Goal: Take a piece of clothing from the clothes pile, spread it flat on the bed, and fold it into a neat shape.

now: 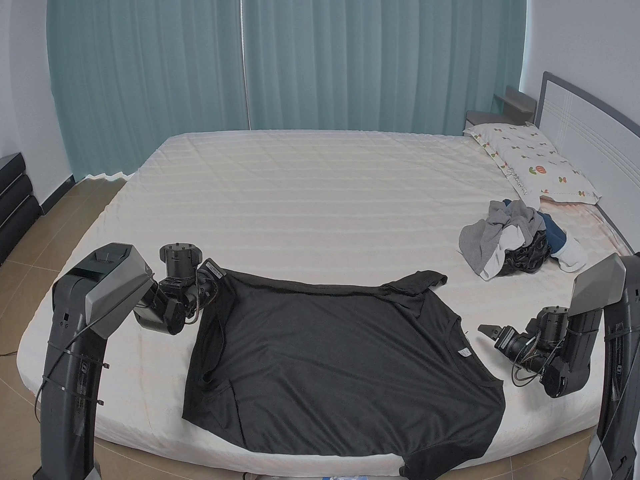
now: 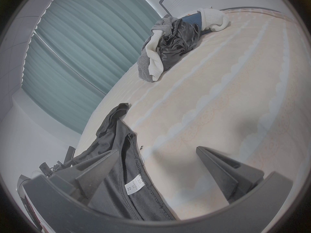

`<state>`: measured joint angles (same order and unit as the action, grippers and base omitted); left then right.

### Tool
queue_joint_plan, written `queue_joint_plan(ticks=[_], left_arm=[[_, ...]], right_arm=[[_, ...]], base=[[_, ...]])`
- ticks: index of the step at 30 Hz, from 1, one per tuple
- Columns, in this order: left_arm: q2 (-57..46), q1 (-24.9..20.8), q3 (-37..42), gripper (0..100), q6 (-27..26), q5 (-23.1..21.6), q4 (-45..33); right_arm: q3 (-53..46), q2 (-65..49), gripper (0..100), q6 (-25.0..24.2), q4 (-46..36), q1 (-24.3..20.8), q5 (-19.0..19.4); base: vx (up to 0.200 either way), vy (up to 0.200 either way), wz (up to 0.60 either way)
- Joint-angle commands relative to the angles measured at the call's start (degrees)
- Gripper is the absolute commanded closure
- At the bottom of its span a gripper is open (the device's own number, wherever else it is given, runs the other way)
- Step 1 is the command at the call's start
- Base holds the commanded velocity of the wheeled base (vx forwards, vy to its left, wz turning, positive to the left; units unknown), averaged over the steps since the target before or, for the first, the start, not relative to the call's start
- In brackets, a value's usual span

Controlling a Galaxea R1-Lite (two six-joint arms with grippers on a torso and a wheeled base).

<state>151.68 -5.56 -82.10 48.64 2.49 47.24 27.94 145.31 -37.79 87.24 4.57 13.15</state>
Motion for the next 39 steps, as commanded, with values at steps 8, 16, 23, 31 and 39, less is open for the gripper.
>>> queue_joint_plan(ticks=[8,16,23,31,39], left_arm=[[2.66,1.87,-3.68,100,-0.04,0.33,-0.30],[3.28,2.31,-4.47,100,-0.39,0.24,-0.57],[3.45,3.01,-5.08,100,-0.39,0.06,-0.66],[3.63,2.92,-5.26,0,-0.30,0.06,-0.13],[-2.00,3.36,2.56,0,1.11,-0.73,-0.13]], right_arm=[[0.01,0.06,0,0.00,0.04,-0.09,0.03],[0.01,0.06,0,0.00,0.13,-0.09,0.03],[0.01,0.06,0,0.00,0.13,-0.09,0.03],[0.01,0.06,0,0.00,0.13,0.00,0.03],[-0.08,0.15,0,0.00,0.13,-0.09,0.03]], base=[[0.000,0.000,0.00],[0.000,0.000,0.00],[0.000,0.000,0.00],[0.000,0.000,0.00],[0.000,0.000,0.00]])
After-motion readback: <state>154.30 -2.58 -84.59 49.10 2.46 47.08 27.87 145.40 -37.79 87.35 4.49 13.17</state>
